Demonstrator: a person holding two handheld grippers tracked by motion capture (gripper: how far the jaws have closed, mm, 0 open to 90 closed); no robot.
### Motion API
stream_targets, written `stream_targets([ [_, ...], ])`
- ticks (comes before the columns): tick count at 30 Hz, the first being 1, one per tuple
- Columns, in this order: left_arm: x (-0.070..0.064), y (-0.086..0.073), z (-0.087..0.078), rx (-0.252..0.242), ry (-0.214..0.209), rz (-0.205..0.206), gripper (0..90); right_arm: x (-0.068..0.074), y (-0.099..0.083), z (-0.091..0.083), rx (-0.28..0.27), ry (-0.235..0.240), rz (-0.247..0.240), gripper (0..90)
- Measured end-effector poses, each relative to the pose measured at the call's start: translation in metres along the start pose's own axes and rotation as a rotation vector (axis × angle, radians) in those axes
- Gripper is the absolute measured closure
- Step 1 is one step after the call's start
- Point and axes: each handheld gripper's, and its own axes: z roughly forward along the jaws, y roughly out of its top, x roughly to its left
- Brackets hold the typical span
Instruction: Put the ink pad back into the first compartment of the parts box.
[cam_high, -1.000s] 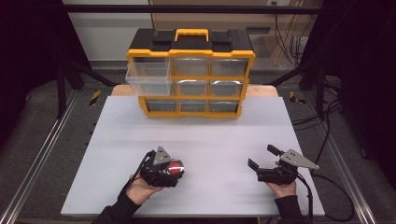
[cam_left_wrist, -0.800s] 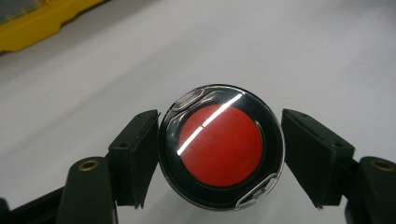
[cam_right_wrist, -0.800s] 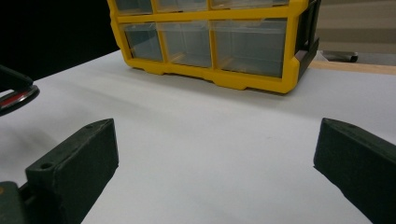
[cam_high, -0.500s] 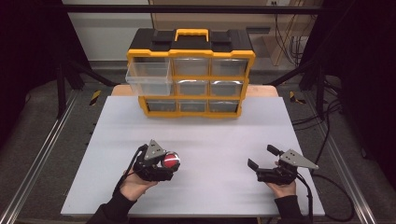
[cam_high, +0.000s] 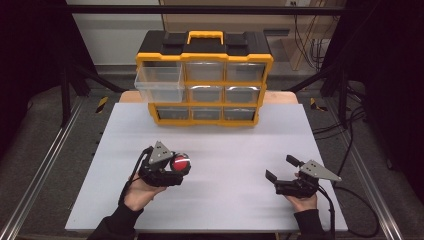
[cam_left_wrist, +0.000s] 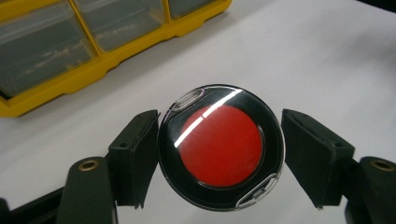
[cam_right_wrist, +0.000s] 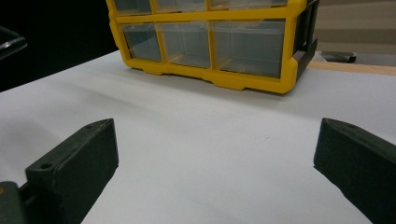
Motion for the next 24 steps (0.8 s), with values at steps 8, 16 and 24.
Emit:
stream_targets([
  [8, 0.003, 0.01, -0.009, -0.036, 0.007, 0.0, 29.3, 0.0, 0.0, 0.0, 0.0, -0.001, 0.0, 0.4],
  [16, 0.01, 0.019, -0.018, -0.072, 0.021, 0.0, 29.3, 0.0, 0.0, 0.0, 0.004, -0.002, 0.001, 0.5],
  [24, 0.017, 0.028, -0.025, -0.102, 0.031, -0.008, 29.3, -0.001, 0.0, 0.0, 0.002, -0.002, 0.0, 0.4],
])
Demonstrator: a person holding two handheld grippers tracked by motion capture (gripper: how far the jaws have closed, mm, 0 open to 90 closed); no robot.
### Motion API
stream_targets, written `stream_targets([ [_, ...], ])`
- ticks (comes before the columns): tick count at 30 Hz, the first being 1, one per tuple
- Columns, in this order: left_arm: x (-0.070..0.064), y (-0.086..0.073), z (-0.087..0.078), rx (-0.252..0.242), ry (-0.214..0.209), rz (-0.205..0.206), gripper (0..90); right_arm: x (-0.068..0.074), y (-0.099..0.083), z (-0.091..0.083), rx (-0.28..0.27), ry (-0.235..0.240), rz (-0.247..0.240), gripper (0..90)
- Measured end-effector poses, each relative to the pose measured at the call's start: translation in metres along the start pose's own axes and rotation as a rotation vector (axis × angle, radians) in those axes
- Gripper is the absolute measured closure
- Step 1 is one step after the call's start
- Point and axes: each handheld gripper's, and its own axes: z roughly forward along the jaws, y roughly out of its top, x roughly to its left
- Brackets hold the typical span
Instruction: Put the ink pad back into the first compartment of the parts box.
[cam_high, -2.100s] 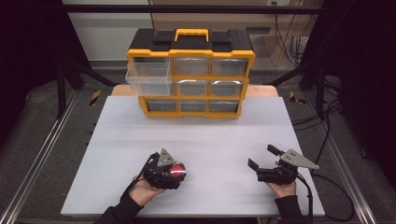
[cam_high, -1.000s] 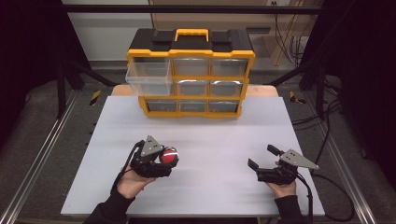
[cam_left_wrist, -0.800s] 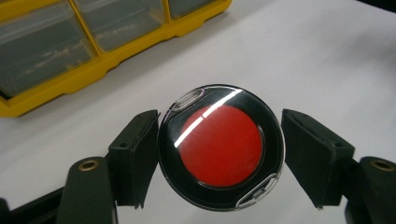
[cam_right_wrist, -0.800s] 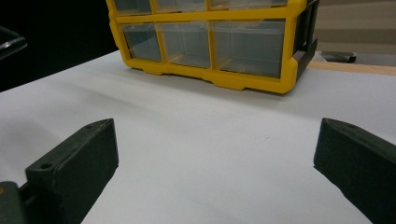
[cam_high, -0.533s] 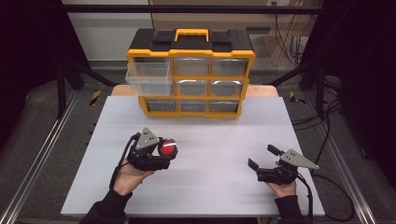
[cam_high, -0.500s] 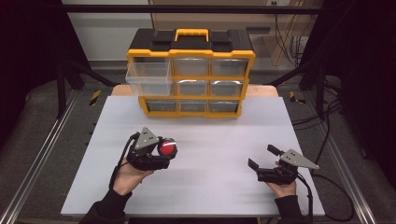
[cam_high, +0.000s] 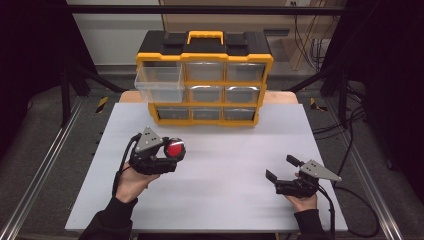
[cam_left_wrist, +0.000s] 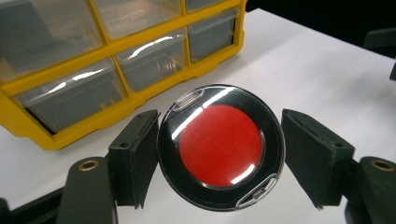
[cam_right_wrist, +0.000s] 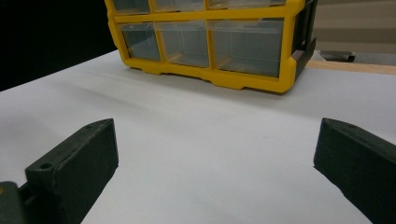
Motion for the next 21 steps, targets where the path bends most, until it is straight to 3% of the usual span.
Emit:
stream_targets([
  [21, 0.01, 0.042, -0.004, -0.033, 0.031, 0.007, 29.3, 0.001, 0.0, 0.0, -0.002, -0.001, -0.001, 0.4],
])
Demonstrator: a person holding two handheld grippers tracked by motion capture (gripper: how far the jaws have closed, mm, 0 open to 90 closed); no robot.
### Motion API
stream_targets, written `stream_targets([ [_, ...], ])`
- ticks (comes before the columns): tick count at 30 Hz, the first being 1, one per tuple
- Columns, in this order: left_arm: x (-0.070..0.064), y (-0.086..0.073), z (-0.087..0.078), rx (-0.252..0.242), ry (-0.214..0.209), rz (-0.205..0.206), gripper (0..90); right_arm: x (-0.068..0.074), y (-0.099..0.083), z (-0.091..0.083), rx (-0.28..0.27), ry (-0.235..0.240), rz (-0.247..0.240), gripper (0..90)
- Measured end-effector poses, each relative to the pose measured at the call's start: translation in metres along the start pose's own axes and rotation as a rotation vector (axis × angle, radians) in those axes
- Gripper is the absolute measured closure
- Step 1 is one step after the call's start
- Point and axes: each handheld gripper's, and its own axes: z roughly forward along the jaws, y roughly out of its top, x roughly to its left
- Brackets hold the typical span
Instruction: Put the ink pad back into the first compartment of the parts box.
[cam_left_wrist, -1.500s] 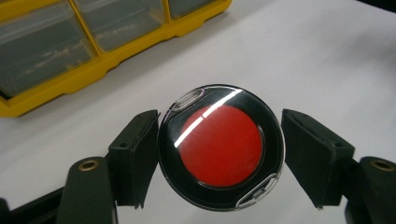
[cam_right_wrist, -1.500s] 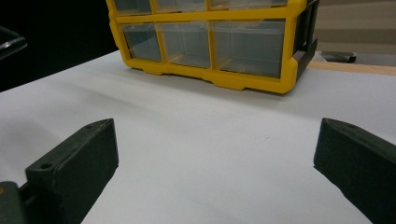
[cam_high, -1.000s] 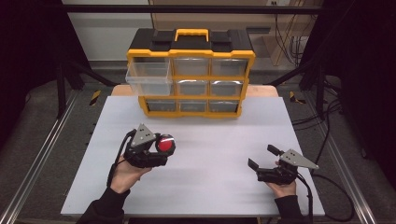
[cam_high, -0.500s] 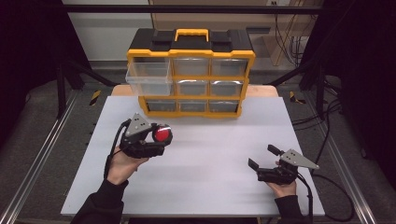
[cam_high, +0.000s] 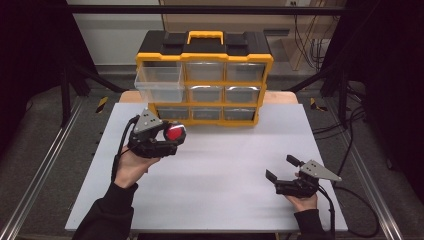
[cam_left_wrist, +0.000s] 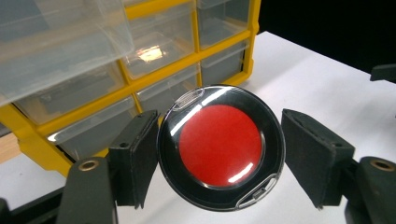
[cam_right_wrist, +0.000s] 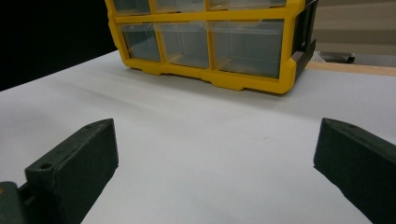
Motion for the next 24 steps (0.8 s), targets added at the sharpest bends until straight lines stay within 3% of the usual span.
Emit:
stream_targets([
  [24, 0.017, 0.03, -0.015, -0.024, 0.058, 0.01, 29.3, 0.0, 0.0, 0.0, -0.006, 0.002, -0.001, 0.4],
])
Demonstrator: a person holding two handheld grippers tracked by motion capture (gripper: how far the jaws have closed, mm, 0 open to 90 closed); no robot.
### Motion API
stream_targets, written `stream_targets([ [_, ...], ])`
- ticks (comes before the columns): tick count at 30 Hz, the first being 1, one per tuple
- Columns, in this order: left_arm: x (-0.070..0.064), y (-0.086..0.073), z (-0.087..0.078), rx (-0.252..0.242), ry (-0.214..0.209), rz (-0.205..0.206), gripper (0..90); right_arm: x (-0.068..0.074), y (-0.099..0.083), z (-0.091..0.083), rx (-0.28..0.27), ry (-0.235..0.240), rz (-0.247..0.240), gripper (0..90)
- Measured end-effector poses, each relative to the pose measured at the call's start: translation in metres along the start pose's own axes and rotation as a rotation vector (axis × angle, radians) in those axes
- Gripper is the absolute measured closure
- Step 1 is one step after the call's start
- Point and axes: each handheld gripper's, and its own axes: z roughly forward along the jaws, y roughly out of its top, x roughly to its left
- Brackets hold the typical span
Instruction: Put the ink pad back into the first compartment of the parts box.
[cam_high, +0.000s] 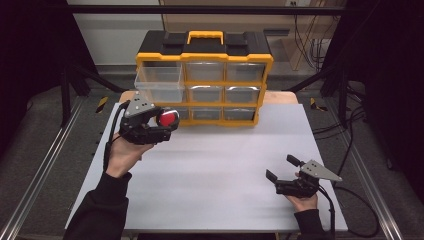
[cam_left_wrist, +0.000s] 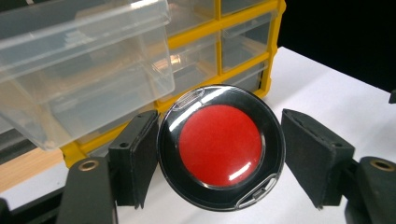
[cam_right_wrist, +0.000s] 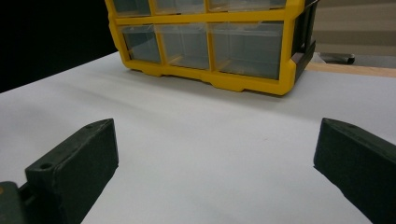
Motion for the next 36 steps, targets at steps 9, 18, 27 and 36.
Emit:
stream_targets([
  [9, 0.003, 0.011, -0.005, 0.001, 0.016, -0.002, 29.3, 0.0, 0.0, 0.0, 0.0, -0.002, 0.001, 0.4],
  [18, 0.008, 0.023, -0.012, -0.009, 0.028, 0.003, 29.3, 0.0, 0.0, 0.0, 0.001, -0.002, 0.002, 0.5],
  [27, 0.013, 0.037, -0.015, -0.019, 0.045, -0.002, 29.3, 0.0, 0.0, 0.0, 0.004, -0.004, 0.005, 0.4],
  [36, 0.02, 0.048, -0.016, -0.025, 0.062, -0.003, 29.3, 0.0, 0.0, 0.0, 0.004, -0.001, 0.007, 0.5],
])
